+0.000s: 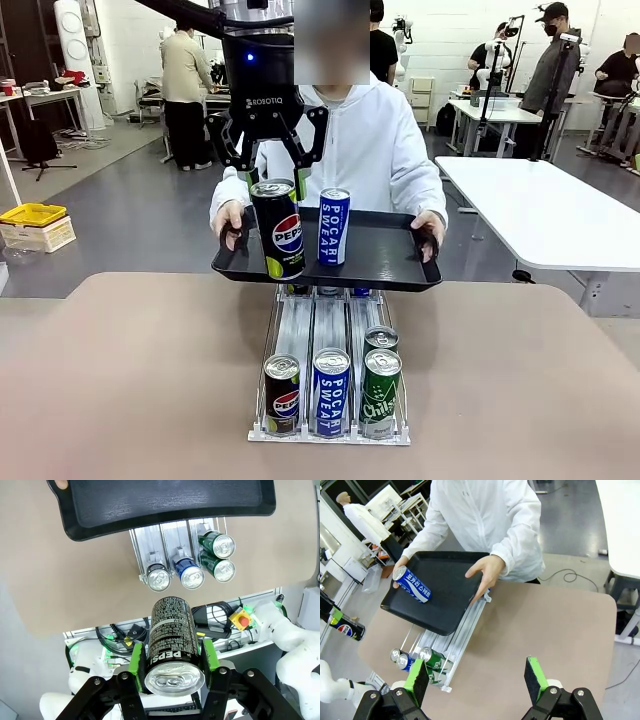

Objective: Retrieve and hand over the desired beverage to the person.
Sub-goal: Place the picked can on the Handle tray extended by the person.

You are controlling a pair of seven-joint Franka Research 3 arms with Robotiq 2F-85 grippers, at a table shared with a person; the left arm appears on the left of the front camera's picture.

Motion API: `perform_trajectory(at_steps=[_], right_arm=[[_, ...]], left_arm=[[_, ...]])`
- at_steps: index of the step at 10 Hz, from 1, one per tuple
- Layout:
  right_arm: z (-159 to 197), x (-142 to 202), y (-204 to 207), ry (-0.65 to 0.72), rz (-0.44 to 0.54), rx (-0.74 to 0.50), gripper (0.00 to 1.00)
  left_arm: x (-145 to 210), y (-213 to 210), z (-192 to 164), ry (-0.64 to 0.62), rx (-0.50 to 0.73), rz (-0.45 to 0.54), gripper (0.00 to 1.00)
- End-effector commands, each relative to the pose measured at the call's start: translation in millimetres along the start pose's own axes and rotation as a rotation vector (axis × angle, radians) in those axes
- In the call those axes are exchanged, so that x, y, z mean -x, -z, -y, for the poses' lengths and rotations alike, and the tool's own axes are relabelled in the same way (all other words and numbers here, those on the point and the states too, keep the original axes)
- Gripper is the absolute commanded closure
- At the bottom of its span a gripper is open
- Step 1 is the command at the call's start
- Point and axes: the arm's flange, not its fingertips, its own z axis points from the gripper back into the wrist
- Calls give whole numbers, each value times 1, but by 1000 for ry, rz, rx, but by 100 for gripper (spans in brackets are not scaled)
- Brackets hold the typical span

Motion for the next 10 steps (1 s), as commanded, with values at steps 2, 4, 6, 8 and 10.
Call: perform_trajectory(at_steps=[2,4,6,8,10], right_arm=[[2,-1,3,-2,6,-31,0],[2,-1,3,-2,6,-31,0],[2,-1,3,-2,6,-31,0],[2,-1,3,-2,6,-31,0],[2,-1,3,-2,6,-31,0]], left_arm=[[-40,-3,-10,43,-13,50,44],[-80,-5,-22,26,-21,56,44],[-111,-3,-34,8,-6,61,44],[-138,5,-48,-13,15,77,44],[-153,17,-55,-5,8,93,44]])
